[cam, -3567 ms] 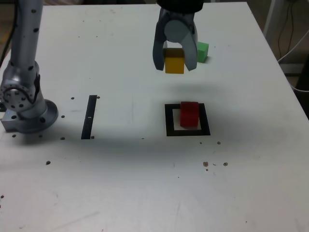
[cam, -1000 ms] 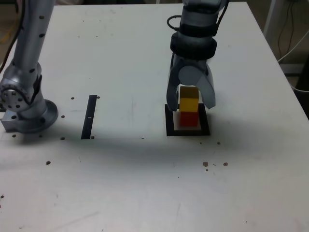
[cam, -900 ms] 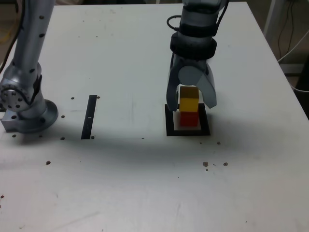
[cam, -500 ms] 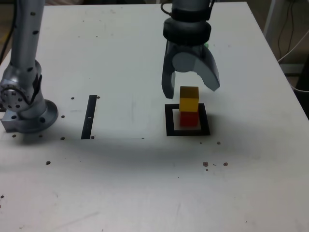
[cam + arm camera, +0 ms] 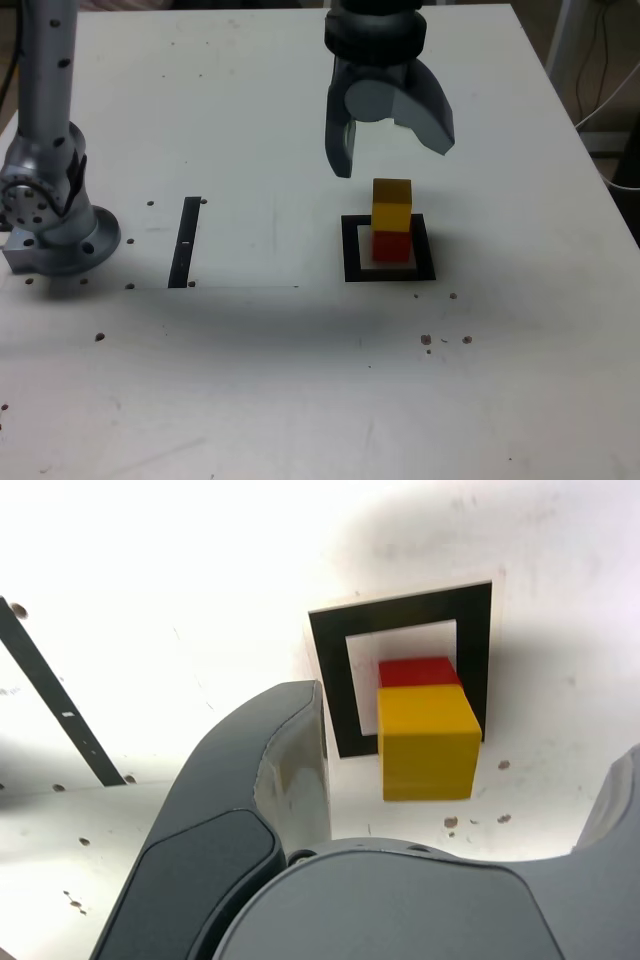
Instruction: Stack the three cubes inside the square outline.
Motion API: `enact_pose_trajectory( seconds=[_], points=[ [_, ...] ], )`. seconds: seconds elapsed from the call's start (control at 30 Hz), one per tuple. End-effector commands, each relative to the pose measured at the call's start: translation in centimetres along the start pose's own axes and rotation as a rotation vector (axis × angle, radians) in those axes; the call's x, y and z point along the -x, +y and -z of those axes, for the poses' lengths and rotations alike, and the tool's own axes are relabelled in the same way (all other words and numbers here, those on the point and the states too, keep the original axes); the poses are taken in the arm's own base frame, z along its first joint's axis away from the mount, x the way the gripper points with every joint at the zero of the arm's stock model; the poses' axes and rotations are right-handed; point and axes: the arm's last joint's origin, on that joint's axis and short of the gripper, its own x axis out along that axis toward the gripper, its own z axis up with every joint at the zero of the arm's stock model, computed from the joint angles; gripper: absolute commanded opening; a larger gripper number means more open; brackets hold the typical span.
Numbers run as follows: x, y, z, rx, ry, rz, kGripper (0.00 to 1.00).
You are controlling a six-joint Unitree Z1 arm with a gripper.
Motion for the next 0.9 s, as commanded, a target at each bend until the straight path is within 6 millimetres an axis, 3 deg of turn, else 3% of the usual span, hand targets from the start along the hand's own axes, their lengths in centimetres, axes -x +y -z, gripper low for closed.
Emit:
enact_pose_trajectory(
  seconds=[0.0, 0.3, 0.6, 0.87],
  points=[
    [0.2, 0.7, 0.3, 0.005, -0.005, -0.005, 0.99],
    [-0.2, 4.7, 0.2, 0.01, 0.005, 0.001, 0.99],
    [-1.6, 10.9, -1.4, -0.018, 0.031, 0.032, 0.99],
    [-2.3, 15.7, -1.3, -0.014, 0.027, 0.043, 0.99]
  ],
)
